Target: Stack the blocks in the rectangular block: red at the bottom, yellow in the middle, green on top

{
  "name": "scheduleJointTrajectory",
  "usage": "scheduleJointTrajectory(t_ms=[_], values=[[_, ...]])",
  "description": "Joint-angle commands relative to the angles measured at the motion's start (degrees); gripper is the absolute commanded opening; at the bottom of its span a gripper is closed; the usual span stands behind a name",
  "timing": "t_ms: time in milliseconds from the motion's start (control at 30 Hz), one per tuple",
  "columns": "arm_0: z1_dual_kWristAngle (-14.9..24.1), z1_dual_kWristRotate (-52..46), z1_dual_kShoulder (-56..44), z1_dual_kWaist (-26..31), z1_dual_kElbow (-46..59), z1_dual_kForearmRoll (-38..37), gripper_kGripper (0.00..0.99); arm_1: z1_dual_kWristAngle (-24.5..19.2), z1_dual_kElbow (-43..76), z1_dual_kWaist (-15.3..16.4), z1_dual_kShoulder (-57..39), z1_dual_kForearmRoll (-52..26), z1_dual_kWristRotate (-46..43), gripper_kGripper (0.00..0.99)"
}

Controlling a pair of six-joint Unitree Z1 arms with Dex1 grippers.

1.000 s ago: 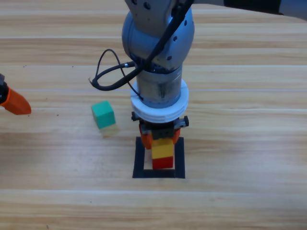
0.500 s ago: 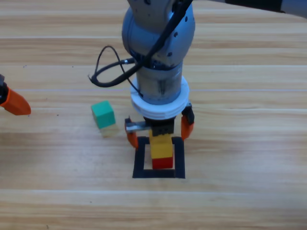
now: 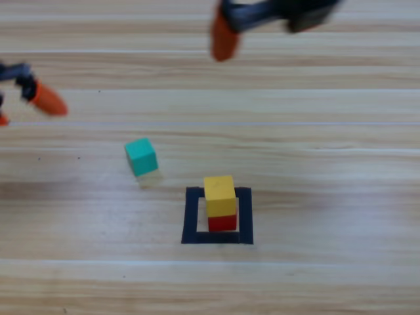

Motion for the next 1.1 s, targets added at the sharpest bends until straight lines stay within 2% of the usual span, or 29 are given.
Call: scheduleJointTrajectory(t_ms=[33,67,133,267,333,433,533,633,767,1000,1100], values=[[0.43,-3.23,12.21,-0.73,-8.36,-0.65,0.920,3.00,44.94,0.01,-31.45,-33.36,-8.06,0.983],[1.39,-4.37,14.85,-2.22,-10.29,-0.56,0.920,4.32,55.05,-0.60,-38.48,-41.71,-10.08,0.983],[3.33,-6.48,19.06,-4.77,-13.72,-0.48,0.920,3.44,66.30,-0.69,-46.74,-47.69,-12.28,0.983],[7.02,-10.88,26.01,-8.99,-19.35,0.31,0.920,0.62,80.27,-0.69,-52.54,-58.59,-16.93,0.982],[9.13,-13.51,29.26,-10.83,-22.60,1.54,0.920,0.45,84.05,-0.60,-53.68,-61.31,-17.64,0.982],[11.50,-17.56,34.88,-13.21,-29.54,5.76,0.919,1.24,85.90,-0.34,-53.51,-61.58,-17.90,0.982],[12.99,-21.51,39.19,-14.70,-34.55,8.14,0.919,3.88,87.04,-0.16,-53.59,-61.58,-19.04,0.980],[12.99,-24.15,43.76,-14.97,-40.79,12.53,0.919,8.18,88.01,0.10,-54.74,-61.49,-19.48,0.980],[12.99,-25.56,48.68,-14.97,-49.32,18.60,0.919,10.29,88.36,0.10,-56.67,-61.31,-20.89,0.980],[16.16,-28.02,49.74,-14.97,-52.22,23.87,0.919,12.31,88.89,0.10,-57.55,-61.14,-20.98,0.980],[17.04,-31.97,49.12,-14.97,-52.39,27.38,0.920,13.46,89.24,0.10,-57.29,-61.14,-20.98,0.980]])
